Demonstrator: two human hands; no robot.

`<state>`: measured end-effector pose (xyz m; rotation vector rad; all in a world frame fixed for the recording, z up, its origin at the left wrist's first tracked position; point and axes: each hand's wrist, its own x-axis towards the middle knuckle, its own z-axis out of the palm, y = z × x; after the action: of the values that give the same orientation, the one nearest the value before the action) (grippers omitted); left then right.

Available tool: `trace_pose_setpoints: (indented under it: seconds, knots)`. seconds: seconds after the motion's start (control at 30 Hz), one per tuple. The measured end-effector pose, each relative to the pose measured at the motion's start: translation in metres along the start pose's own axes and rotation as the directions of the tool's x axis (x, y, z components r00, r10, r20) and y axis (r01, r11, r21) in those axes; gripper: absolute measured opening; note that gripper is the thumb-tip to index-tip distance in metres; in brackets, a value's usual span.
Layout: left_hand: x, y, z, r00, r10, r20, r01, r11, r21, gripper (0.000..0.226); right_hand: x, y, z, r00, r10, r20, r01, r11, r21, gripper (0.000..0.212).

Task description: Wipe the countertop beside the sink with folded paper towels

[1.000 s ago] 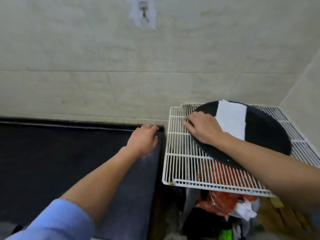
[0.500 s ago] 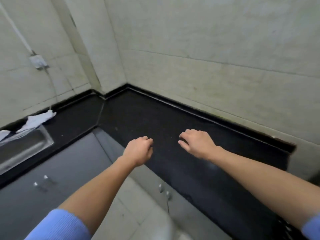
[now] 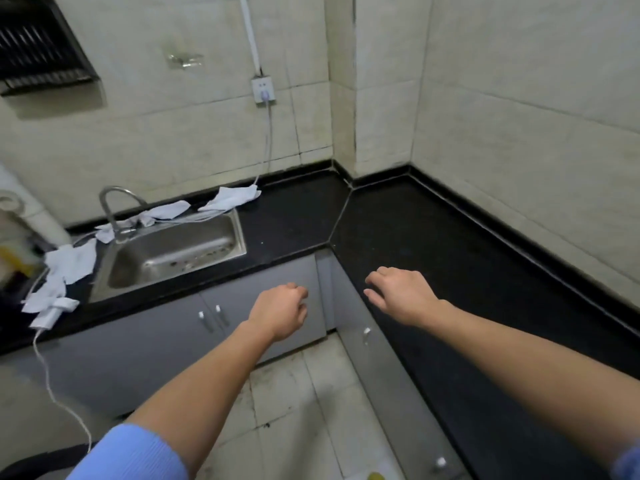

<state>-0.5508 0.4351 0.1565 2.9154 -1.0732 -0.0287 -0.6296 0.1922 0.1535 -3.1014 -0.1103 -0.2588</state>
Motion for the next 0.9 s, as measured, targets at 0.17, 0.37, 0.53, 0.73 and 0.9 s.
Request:
trace_pose_setpoints:
  seconds: [0.17,0.37,0.53,0.73,0.9]
  knots:
    - [0.048,-0.065,-0.011,0.991,-0.136,-0.004,0.136,0.991,0.002,0.032,0.115,0.001,0.020,0.994,-0.110,0.005,0.110,0.994,0.028,0.034]
    - [0.070,-0.140,-0.014,0.948,-0.318,0.004,0.318,0.948,-0.029,0.033,0.228,-0.026,0.035,0.965,-0.257,0.048,0.252,0.964,0.079,0.034]
    - [0.091,-0.210,-0.003,0.916,-0.400,0.029,0.401,0.915,-0.032,0.028,0.308,-0.058,0.069,0.942,-0.315,0.114,0.303,0.946,0.113,0.034]
    - [0.150,-0.306,0.004,0.909,-0.416,0.018,0.416,0.905,-0.087,0.020,0.415,-0.085,0.100,0.934,-0.314,0.167,0.306,0.949,0.075,0.035]
    - [0.209,-0.379,-0.002,0.912,-0.410,0.017,0.409,0.905,-0.122,0.025,0.509,-0.095,0.110,0.957,-0.217,0.193,0.207,0.976,0.068,0.036]
